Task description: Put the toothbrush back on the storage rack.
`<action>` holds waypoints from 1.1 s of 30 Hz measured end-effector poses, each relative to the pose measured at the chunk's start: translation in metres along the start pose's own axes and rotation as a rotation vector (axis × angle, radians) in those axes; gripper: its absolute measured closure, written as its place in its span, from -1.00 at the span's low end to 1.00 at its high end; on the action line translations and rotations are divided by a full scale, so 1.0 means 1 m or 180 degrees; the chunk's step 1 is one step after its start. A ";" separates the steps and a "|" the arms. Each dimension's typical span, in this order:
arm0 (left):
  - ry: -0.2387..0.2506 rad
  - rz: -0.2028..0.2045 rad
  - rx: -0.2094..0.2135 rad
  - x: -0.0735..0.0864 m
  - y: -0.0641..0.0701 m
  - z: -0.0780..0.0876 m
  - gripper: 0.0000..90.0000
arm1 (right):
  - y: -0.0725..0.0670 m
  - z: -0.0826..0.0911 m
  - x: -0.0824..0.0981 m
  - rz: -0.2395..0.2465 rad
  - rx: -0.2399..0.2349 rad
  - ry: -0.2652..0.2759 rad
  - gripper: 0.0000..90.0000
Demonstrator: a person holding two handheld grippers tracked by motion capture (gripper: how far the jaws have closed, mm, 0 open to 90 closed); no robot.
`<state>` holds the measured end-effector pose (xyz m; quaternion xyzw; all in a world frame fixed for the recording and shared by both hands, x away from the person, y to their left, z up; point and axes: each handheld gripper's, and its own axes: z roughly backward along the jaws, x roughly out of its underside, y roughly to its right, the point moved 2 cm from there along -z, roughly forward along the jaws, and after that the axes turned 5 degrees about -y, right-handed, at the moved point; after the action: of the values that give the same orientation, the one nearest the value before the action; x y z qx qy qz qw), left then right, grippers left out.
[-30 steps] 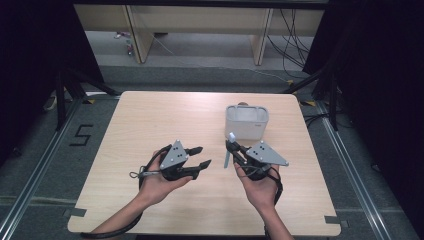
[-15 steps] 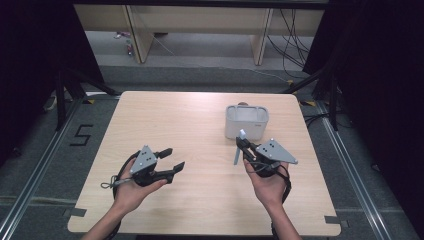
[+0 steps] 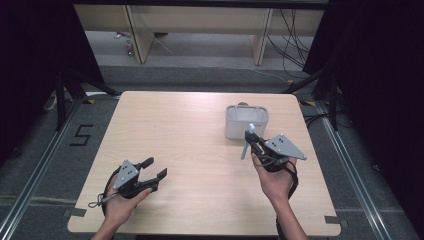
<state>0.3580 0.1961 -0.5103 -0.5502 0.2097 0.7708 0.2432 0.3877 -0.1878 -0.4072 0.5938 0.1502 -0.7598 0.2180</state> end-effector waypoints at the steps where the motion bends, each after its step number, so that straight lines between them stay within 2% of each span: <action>1: 0.0012 -0.0018 -0.0013 0.001 -0.001 0.000 -0.28 | 0.002 -0.001 -0.001 0.0025 0.0030 0.0048 0.88; 2: 0.0030 -0.0028 -0.0030 0.001 -0.002 0.000 -0.28 | 0.003 -0.001 -0.001 -0.0002 -0.0002 0.0033 0.88; 3: 0.0054 -0.0019 -0.0027 0.002 -0.003 0.000 -0.29 | 0.004 -0.001 -0.001 -0.0006 0.0045 0.0032 0.88; 7: 0.0045 -0.0009 -0.0042 0.005 -0.004 0.001 -0.30 | 0.009 -0.002 -0.002 -0.0009 0.0074 0.0010 0.88; 8: 0.0104 -0.0002 -0.0021 0.007 -0.004 -0.001 -0.31 | 0.010 -0.002 -0.003 0.0017 0.0094 0.0027 0.88; 10: 0.0051 0.0003 -0.0053 0.008 -0.004 0.000 -0.32 | 0.012 -0.002 -0.004 -0.0020 0.0090 0.0017 0.88; 12: 0.0065 0.0017 -0.0054 0.009 -0.004 0.000 -0.33 | 0.015 -0.002 -0.005 0.0022 0.0119 0.0036 0.88; 13: 0.0098 0.0020 -0.0037 0.010 -0.005 -0.002 -0.33 | 0.015 -0.002 -0.005 -0.0030 0.0121 0.0017 0.88; 15: 0.0033 0.0024 -0.0066 0.012 -0.005 -0.001 -0.33 | 0.016 -0.002 -0.006 -0.0059 0.0114 0.0044 0.88; 16: 0.0047 0.0035 -0.0056 0.013 -0.006 -0.002 -0.33 | 0.019 -0.002 -0.006 -0.0016 0.0163 0.0046 0.88; 17: 0.0018 0.0040 -0.0073 0.014 -0.006 -0.001 -0.33 | 0.019 -0.002 -0.006 -0.0032 0.0160 0.0013 0.88; 18: 0.0002 0.0027 -0.0083 0.015 -0.007 -0.001 -0.33 | 0.021 -0.002 -0.007 -0.0014 0.0169 0.0048 0.88; 20: 0.0039 0.0039 -0.0066 0.016 -0.008 -0.003 -0.33 | 0.024 -0.002 -0.007 -0.0008 0.0203 0.0039 0.88; 21: -0.0020 0.0034 -0.0091 0.017 -0.008 -0.002 -0.33 | 0.025 -0.003 -0.007 0.0001 0.0189 0.0058 0.88; 22: -0.0008 0.0044 -0.0087 0.017 -0.008 -0.002 -0.33 | 0.025 -0.003 -0.007 -0.0045 0.0204 0.0043 0.88; 27: 0.0063 0.0081 -0.0078 0.017 -0.009 -0.003 -0.34 | 0.030 -0.005 -0.009 -0.0032 0.0231 0.0061 0.88; 29: 0.0001 0.0093 -0.0095 0.017 -0.010 -0.001 -0.34 | 0.031 -0.006 -0.009 -0.0087 0.0254 0.0031 0.88; 30: 0.0021 0.0098 -0.0084 0.017 -0.010 -0.001 -0.34 | 0.032 -0.007 -0.010 -0.0088 0.0260 0.0045 0.88; 31: 0.0022 0.0100 -0.0089 0.017 -0.010 -0.001 -0.33 | 0.035 -0.007 -0.010 -0.0002 0.0289 0.0072 0.88; 33: 0.0021 0.0099 -0.0098 0.017 -0.010 -0.001 -0.32 | 0.036 -0.008 -0.012 -0.0043 0.0299 0.0060 0.88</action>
<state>0.3598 0.2060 -0.5274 -0.5531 0.2072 0.7758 0.2220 0.4154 -0.2134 -0.3966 0.6095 0.1204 -0.7618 0.1832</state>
